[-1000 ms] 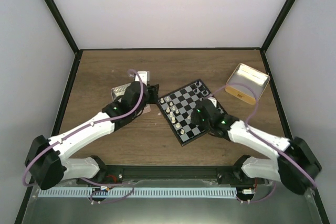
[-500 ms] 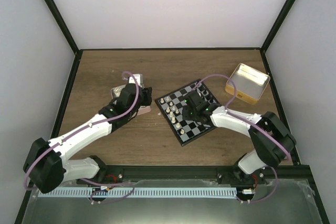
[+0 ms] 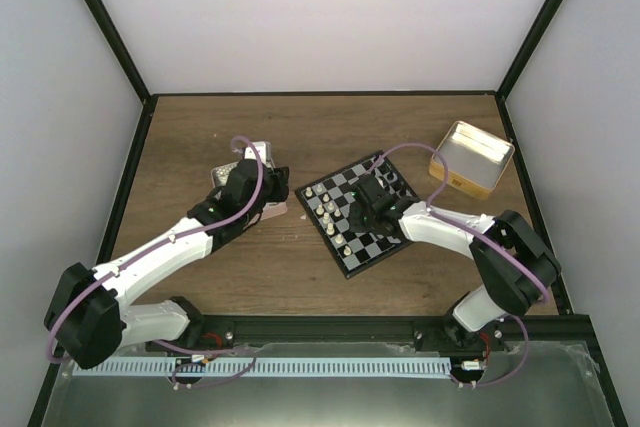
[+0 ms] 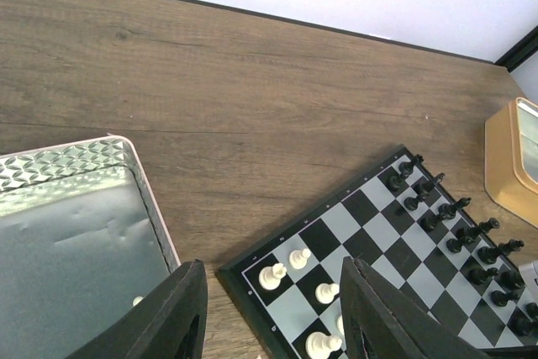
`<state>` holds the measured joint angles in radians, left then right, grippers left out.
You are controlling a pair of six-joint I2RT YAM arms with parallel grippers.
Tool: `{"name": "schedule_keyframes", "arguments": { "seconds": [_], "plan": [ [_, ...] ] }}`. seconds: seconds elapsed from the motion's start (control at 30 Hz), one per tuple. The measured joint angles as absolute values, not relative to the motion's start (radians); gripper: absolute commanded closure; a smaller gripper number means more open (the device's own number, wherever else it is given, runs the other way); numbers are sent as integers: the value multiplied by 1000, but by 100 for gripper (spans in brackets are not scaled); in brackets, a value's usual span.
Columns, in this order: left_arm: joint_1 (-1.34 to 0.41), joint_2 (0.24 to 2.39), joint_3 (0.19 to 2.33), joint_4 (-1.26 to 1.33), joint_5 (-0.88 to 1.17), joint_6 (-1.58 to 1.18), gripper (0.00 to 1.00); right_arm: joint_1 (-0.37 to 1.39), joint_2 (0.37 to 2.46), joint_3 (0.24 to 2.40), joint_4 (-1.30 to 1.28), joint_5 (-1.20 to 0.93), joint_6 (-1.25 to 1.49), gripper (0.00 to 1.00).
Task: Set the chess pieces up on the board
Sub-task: Move the chess piece to the chessboard.
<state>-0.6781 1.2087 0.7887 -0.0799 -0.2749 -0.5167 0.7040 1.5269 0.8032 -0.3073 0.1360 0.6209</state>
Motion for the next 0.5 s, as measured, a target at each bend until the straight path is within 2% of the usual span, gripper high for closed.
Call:
{"name": "schedule_keyframes", "arguments": {
  "seconds": [0.07, 0.5],
  "plan": [
    [-677, 1209, 789, -79, -273, -518, 54, 703, 1527, 804, -309, 138, 619, 92],
    [-672, 1209, 789, -75, -265, -521, 54, 703, 1527, 804, -260, 63, 594, 92]
  ]
}}
